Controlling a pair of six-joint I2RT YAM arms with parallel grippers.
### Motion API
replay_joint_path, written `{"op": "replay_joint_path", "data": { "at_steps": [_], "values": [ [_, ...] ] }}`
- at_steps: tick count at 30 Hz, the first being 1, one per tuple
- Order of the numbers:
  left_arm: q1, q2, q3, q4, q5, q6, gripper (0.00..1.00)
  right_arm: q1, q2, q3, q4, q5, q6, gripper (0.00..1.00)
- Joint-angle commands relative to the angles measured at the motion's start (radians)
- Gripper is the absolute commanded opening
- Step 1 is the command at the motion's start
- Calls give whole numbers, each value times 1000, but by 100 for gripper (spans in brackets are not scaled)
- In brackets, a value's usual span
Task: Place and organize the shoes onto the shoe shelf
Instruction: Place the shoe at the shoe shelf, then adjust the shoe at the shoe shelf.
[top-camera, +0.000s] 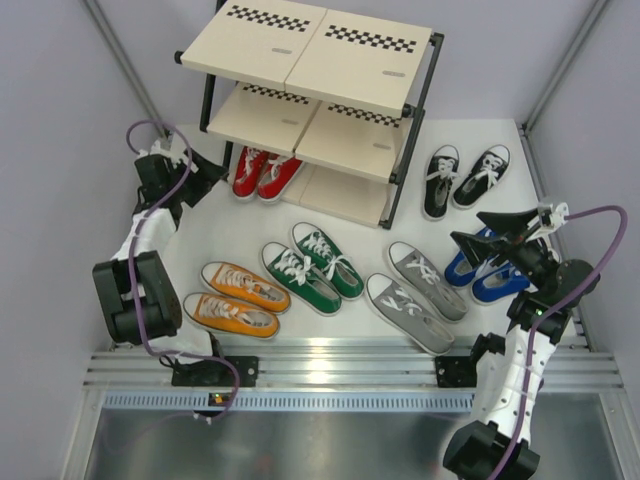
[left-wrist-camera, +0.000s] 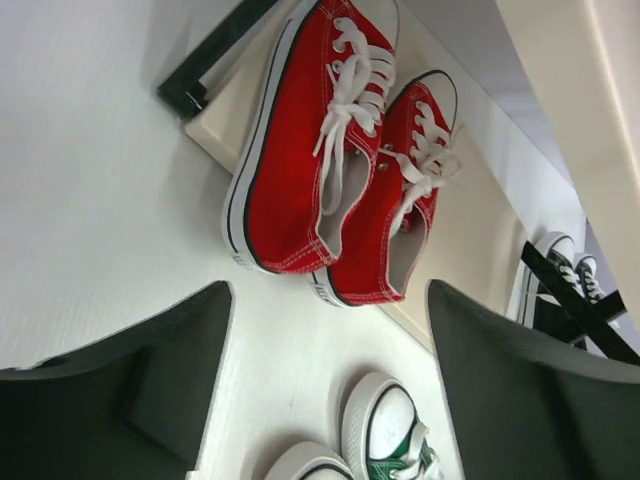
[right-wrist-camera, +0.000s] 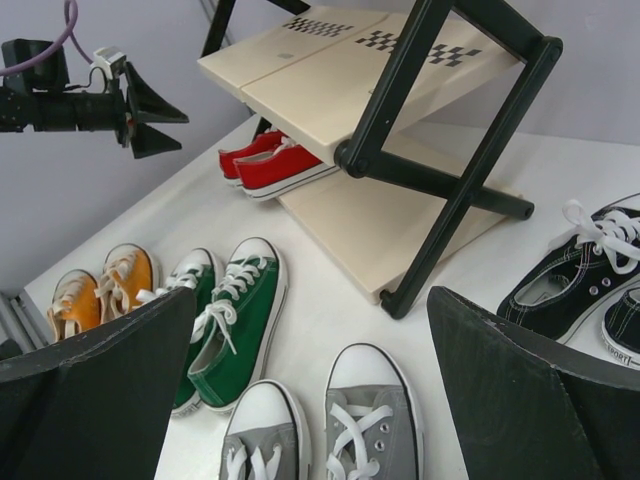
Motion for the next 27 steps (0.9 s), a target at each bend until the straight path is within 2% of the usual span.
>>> {"op": "replay_joint_path", "data": {
  "at_steps": [1, 2, 3, 5, 6, 9, 27],
  "values": [
    [5, -50, -49, 1, 15, 5, 76, -16, -7, 9, 41, -14, -37, 99],
    [5, -44, -57, 6, 41, -5, 66, -16, -7, 9, 41, -14, -37, 100],
    [5, -30, -69, 6, 50, -18, 46, -16, -7, 9, 41, -14, -39, 99],
    [5, -15, -78, 6, 59, -28, 31, -18, -7, 9, 39, -14, -39, 99],
    [5, 1, -87, 6, 52, -34, 14, -16, -8, 9, 39, -14, -40, 99],
    [5, 27, -97, 14, 42, -40, 1, -16, -8, 9, 33, -11, -45, 99],
    [-55, 255, 46, -32, -53, -15, 0, -16, -5, 9, 29, -5, -50, 99]
  ]
}}
